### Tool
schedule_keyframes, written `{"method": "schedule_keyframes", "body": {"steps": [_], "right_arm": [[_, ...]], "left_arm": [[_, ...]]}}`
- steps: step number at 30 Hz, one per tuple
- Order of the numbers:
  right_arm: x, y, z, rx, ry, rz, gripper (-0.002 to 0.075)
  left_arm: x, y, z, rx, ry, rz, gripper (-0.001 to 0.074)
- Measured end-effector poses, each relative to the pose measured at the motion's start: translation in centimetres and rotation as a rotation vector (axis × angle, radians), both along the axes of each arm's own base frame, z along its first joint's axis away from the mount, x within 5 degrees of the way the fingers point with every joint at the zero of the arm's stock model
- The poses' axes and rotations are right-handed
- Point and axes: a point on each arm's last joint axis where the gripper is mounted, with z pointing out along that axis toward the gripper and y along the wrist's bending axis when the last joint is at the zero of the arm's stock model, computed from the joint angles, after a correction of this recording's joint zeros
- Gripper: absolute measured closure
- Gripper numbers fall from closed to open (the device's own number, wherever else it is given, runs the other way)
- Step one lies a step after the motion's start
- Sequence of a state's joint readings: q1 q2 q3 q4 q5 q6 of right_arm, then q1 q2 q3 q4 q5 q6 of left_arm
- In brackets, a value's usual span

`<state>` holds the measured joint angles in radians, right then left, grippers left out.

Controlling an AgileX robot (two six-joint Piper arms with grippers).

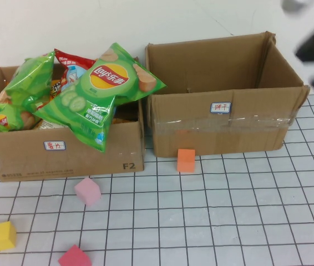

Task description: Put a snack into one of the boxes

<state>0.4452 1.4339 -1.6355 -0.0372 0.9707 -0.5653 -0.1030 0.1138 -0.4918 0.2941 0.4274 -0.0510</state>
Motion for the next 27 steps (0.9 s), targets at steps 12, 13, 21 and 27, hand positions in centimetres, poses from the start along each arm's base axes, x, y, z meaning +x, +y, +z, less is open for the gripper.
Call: {"method": "schedule_keyframes", "body": {"steps": [12,13,21,27], "right_arm": [[-10.1,-4.2,-11.5,0.107,-0.019,-0.005,0.0727],[-10.7,-4.6,-12.4,0.108,-0.012,-0.006,0.0727],[-15.6,-6.6,-18.2,0.128,0.078,-0.022,0.0727],[-16.4,-6.9,-19.1,0.13,0.094,-0.023,0.0727]], "left_arm": [[-0.7,-0.2,-4.8,-0.176,0.125,-0.017,0.0736],[-0.5,-0.3,-5.3,-0.19,0.137,-0.026,0.0736],[1.0,-0.7,-7.8,-0.182,0.105,-0.056,0.0736],[1.0,-0.7,-7.8,-0.18,0.092,-0.059,0.0736]]}}
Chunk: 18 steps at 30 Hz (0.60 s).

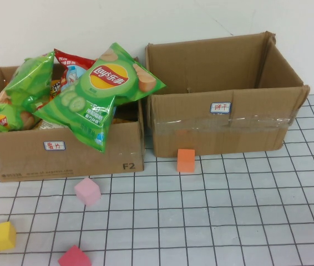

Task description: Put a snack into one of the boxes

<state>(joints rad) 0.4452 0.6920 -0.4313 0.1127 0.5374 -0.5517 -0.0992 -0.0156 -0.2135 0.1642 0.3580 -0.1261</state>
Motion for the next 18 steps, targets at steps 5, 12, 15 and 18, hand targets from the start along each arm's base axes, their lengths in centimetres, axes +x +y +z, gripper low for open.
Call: {"method": "schedule_keyframes", "body": {"steps": [5,12,15,18], "right_arm": [[-0.06,-0.01,-0.07,-0.002,0.009,0.001,0.0727],[-0.09,0.0,-0.09,0.0,0.013,0.001,0.0727],[-0.1,0.0,-0.1,-0.001,0.014,0.001,0.0727],[-0.1,0.0,-0.1,-0.001,0.015,0.001,0.0727]], "left_arm": [[0.0,0.0,0.07,0.002,-0.007,-0.001,0.0736],[0.0,-0.02,-0.03,-0.005,0.003,-0.001,0.0736],[0.0,-0.02,-0.03,-0.005,0.003,-0.001,0.0736],[-0.01,-0.01,-0.07,-0.005,0.008,-0.001,0.0736]]}}
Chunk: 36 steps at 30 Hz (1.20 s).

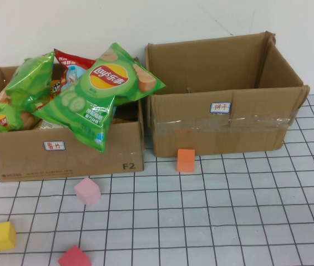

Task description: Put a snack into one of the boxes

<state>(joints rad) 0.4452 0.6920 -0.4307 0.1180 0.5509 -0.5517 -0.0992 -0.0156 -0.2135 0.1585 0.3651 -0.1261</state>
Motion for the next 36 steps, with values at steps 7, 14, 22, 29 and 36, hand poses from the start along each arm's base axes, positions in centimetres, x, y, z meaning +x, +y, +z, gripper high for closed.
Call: {"method": "schedule_keyframes", "body": {"steps": [7,14,22,29,36], "right_arm": [[0.0,0.0,0.0,0.002,0.003,0.0,0.0727],[-0.1,0.1,0.0,0.017,0.01,-0.003,0.0727],[-0.1,0.1,0.0,0.018,0.011,-0.003,0.0727],[-0.1,0.1,0.0,0.019,0.011,-0.003,0.0727],[-0.1,0.1,0.0,0.019,0.014,-0.004,0.0727]], "left_arm": [[0.7,-0.1,-2.2,0.005,0.033,-0.008,0.0736],[1.3,-0.2,-7.1,0.011,0.194,-0.005,0.0736],[1.3,-0.3,-7.5,-0.053,0.218,-0.009,0.0736],[1.3,-0.5,-7.5,-0.039,0.22,-0.032,0.0736],[1.2,-0.6,-7.5,-0.073,0.223,-0.04,0.0736]]}}
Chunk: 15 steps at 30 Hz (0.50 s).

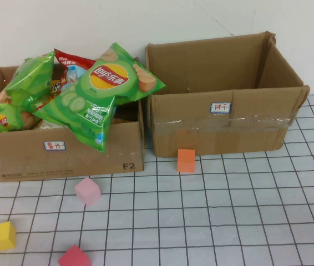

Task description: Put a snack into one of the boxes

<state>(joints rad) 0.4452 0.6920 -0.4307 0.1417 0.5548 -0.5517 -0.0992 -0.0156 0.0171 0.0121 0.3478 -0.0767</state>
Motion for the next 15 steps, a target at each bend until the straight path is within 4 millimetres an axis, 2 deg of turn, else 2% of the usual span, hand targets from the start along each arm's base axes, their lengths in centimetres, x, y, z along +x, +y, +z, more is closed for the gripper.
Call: {"method": "schedule_keyframes", "body": {"steps": [15], "right_arm": [[-0.01,0.01,0.0,0.001,0.001,0.0,0.0727]], "left_arm": [[-0.02,-0.17,0.0,-0.03,0.003,-0.01,0.0736]]}}
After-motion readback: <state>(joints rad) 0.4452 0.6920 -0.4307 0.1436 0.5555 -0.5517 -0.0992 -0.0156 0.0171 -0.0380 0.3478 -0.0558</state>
